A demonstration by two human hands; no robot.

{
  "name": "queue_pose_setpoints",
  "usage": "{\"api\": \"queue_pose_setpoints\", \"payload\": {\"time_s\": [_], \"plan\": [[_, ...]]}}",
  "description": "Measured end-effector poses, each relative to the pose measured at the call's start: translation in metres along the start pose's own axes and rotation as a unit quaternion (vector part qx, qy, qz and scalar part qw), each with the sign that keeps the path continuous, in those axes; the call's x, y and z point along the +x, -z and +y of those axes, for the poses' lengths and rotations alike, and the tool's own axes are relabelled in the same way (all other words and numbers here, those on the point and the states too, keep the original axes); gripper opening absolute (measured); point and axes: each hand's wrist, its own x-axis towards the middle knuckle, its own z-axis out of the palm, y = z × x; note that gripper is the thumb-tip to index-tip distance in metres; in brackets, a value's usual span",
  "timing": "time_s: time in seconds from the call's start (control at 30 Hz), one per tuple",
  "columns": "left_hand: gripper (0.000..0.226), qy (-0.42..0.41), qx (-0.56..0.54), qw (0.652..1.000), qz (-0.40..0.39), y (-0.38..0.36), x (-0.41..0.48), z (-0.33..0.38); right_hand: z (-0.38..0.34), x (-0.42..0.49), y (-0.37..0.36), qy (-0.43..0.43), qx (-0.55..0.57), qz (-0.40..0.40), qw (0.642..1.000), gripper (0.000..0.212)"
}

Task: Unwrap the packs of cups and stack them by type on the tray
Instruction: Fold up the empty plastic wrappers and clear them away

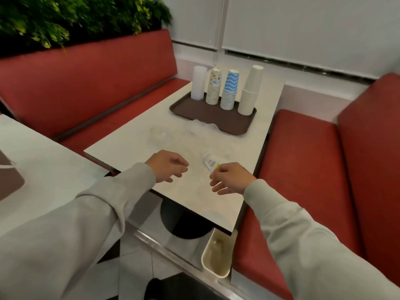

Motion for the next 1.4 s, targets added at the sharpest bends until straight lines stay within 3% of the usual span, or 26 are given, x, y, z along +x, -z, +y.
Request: {"api": "queue_pose_setpoints", "payload": {"time_s": [0.23, 0.37, 0.5, 0.63, 0.7, 0.77, 0.87, 0.97, 1.13, 1.3, 1.4], "plan": [[0.018, -0.027, -0.014, 0.999, 0.037, 0.036, 0.084, 0.022, -0.035, 0.073, 0.034, 0.018, -0.001, 0.086, 0.996, 0.015], [0.021, -0.047, 0.031, 0.996, 0.063, 0.051, 0.147, 0.028, -0.044, 0.118, 0.046, 0.002, -0.007, 0.156, 0.988, 0.013], [0.029, -0.050, 0.086, 0.992, 0.075, 0.067, 0.211, 0.026, -0.046, 0.163, 0.052, -0.039, -0.116, 0.218, 0.968, 0.023], [0.054, -0.043, 0.165, 0.985, 0.029, 0.077, 0.262, 0.019, -0.040, 0.200, 0.050, -0.102, -0.136, 0.213, 0.962, 0.047], [0.071, -0.042, 0.208, 0.977, -0.023, 0.079, 0.281, 0.015, -0.037, 0.215, 0.050, -0.124, -0.130, 0.215, 0.960, 0.044], [0.069, -0.044, 0.216, 0.974, -0.059, 0.079, 0.300, 0.011, -0.038, 0.227, 0.055, -0.116, -0.074, 0.230, 0.963, 0.034], [0.025, -0.048, 0.153, 0.986, -0.041, 0.082, 0.323, 0.007, -0.044, 0.233, 0.066, -0.073, -0.024, 0.244, 0.967, 0.026], [0.008, -0.076, 0.102, 0.991, -0.046, 0.095, 0.341, 0.011, -0.048, 0.241, 0.081, -0.048, 0.078, 0.273, 0.958, 0.022], [0.013, -0.071, -0.067, 0.994, -0.053, 0.113, 0.349, 0.030, -0.051, 0.245, 0.108, -0.042, 0.128, 0.335, 0.933, 0.014], [0.016, -0.036, -0.198, 0.979, -0.015, 0.120, 0.349, 0.052, -0.056, 0.242, 0.126, -0.052, 0.131, 0.322, 0.936, 0.009], [0.006, -0.019, -0.253, 0.967, 0.028, 0.124, 0.347, 0.060, -0.058, 0.236, 0.131, -0.029, 0.132, 0.311, 0.941, 0.009]]}}
